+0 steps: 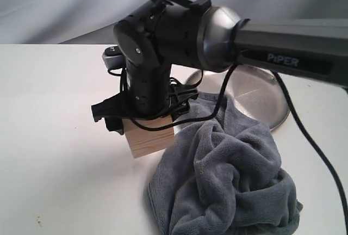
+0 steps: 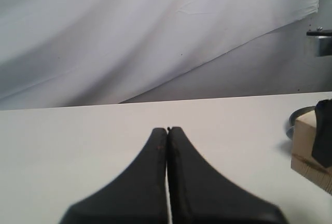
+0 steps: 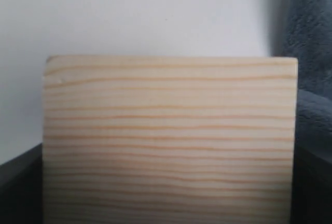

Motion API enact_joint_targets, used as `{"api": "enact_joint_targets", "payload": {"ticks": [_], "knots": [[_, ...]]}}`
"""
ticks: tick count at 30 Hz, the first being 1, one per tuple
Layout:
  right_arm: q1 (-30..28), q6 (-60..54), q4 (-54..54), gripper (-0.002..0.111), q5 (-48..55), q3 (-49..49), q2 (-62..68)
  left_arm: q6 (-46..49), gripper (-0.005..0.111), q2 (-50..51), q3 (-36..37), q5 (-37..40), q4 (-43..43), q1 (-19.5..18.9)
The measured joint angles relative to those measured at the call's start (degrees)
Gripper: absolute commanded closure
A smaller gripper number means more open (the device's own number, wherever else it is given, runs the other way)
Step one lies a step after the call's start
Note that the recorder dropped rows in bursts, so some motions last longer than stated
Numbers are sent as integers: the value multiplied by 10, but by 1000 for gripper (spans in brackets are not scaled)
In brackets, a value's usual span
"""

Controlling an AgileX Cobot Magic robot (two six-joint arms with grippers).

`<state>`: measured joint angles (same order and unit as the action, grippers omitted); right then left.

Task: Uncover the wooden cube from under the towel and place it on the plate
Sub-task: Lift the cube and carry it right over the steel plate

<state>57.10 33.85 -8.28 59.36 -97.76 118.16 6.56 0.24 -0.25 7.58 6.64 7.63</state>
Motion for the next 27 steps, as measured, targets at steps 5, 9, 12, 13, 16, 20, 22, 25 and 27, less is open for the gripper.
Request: {"api": "enact_joint_targets", "payload": {"ticks": [5,9,12,13,16,20,22,25,27], "knots": [[0,0,-41,108,31,0,-27,0,107,0,0,0,0,0],[-16,-14,-30,108,38,0,-43,0,107,0,0,0,0,0],[-40,-27,-13,108,45,0,-55,0,107,0,0,0,0,0],[-50,-31,-10,108,47,0,-60,0,107,0,0,0,0,0],[-73,-41,-7,108,51,0,-72,0,107,0,0,0,0,0],[-98,-54,-6,108,58,0,-85,0,107,0,0,0,0,0],[-110,-59,-2,108,62,0,-85,0,107,0,0,0,0,0],[-132,-65,-2,108,63,0,-85,0,107,0,0,0,0,0],[-146,-68,-2,108,63,0,-85,0,107,0,0,0,0,0]]}}
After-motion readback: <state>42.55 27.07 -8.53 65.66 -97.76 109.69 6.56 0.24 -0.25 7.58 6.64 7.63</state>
